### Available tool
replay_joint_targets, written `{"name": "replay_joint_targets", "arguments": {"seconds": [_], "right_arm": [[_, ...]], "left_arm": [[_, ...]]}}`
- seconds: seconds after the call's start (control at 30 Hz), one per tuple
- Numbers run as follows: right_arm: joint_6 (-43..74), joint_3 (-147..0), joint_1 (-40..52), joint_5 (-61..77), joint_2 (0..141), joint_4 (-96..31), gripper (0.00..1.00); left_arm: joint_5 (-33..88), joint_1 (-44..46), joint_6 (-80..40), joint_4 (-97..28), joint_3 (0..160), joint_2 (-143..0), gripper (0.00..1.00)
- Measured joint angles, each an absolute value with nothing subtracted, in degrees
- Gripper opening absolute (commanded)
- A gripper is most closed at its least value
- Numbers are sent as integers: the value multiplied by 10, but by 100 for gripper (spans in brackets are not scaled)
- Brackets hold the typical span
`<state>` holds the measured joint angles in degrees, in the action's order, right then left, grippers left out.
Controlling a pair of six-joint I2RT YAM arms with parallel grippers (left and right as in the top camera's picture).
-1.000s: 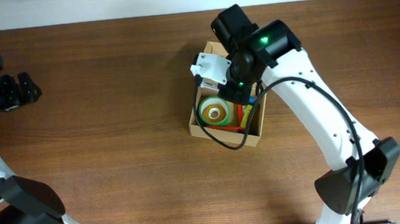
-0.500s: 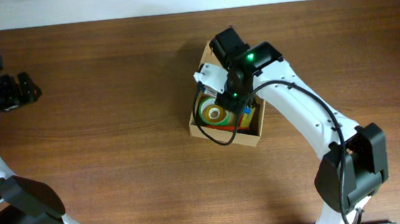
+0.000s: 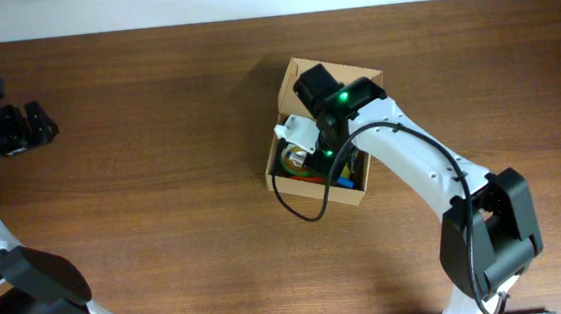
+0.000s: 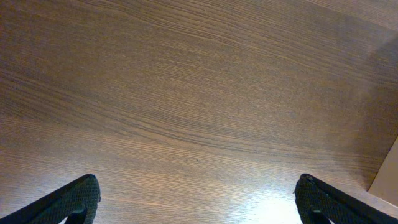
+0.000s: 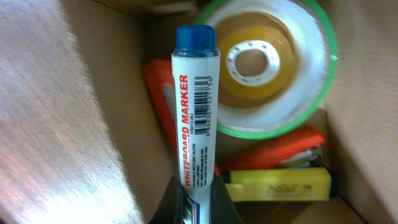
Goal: Pack container
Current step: 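Lower the marker into the box and release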
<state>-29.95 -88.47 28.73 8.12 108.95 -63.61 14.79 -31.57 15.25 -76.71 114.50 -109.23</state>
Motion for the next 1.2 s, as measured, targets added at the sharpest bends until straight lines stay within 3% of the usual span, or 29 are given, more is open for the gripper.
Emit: {"name": "replay_joint_targets", "arguments": {"seconds": [0.97,1.03,1.2], "right_arm": [[-313,-799,313,90,1089,-581,4],[-314,-799,313,90,1089,-579,17],[-312,-797,313,92,1089,-576,36]], "left_arm": [[148,-316,153,-767,1145,-1092,100],[148,-316,152,-767,1145,-1092,100],[148,-316,152,-767,1145,-1092,100]]}}
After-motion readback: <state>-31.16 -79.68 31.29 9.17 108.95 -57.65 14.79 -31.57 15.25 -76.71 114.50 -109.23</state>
